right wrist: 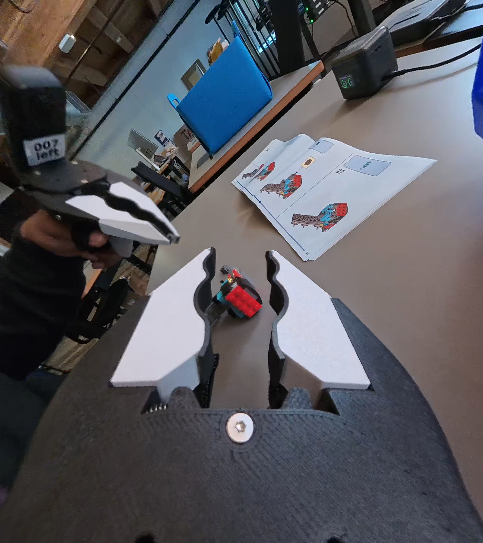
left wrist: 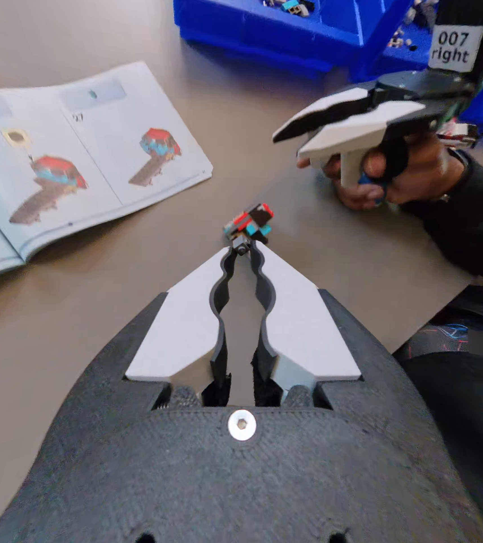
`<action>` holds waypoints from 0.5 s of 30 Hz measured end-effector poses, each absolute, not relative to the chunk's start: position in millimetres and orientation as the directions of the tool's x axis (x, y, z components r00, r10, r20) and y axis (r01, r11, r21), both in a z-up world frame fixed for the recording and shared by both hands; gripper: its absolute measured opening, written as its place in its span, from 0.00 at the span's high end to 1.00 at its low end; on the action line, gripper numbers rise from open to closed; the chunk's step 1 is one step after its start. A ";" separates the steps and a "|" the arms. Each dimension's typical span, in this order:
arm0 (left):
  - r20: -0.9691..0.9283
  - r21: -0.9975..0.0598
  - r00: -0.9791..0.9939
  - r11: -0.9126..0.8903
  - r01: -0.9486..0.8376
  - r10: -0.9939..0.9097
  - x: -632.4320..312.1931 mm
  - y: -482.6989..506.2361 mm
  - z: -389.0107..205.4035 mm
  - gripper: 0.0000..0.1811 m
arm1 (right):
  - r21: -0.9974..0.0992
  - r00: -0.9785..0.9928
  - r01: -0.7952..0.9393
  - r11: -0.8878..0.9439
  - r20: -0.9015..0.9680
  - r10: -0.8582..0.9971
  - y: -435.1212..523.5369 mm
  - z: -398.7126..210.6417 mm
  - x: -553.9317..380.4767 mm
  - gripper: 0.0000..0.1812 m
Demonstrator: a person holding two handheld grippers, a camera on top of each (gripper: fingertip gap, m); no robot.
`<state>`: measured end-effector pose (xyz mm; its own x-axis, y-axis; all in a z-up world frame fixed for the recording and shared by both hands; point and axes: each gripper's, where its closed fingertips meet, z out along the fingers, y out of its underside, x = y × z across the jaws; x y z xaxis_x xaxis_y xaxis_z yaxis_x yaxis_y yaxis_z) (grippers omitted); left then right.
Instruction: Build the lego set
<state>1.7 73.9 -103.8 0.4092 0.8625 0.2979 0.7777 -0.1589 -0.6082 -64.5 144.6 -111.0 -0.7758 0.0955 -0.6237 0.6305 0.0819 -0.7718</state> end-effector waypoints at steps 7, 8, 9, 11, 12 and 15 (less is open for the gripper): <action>0.380 -0.716 0.480 -0.077 0.694 0.791 -10.3 51.7 -93.0 0.94 | -0.770 -0.773 0.632 0.084 -0.620 0.131 144.1 -114.4 -68.3 0.81; 0.392 -0.727 0.491 -0.065 0.683 0.778 -17.4 50.4 -91.8 0.93 | -0.770 -0.772 0.633 0.075 -0.621 0.138 145.0 -113.9 -69.8 0.81; 0.406 -0.733 0.499 -0.054 0.678 0.765 -24.3 49.5 -92.4 0.94 | -0.772 -0.771 0.633 0.062 -0.620 0.148 146.1 -113.4 -71.8 0.81; 0.424 -0.733 0.510 -0.047 0.679 0.749 -36.3 48.1 -99.4 0.94 | -0.779 -0.771 0.627 0.034 -0.612 0.176 148.4 -112.3 -76.0 0.81; 0.429 -0.730 0.514 -0.050 0.682 0.743 -40.8 47.6 -104.9 0.94 | -0.784 -0.773 0.620 0.025 -0.605 0.188 149.3 -111.7 -77.0 0.82; 0.452 -0.729 0.508 -0.025 0.684 0.733 -48.3 46.1 -119.1 0.93 | -0.797 -0.786 0.602 0.044 -0.582 0.209 147.1 -114.0 -75.4 0.81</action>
<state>-48.3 46.1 -119.1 0.5083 0.7331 0.4519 0.6843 -0.0252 -0.7288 -75.4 147.1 -114.0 -0.7858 0.2094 -0.5820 0.6022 0.0445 -0.7971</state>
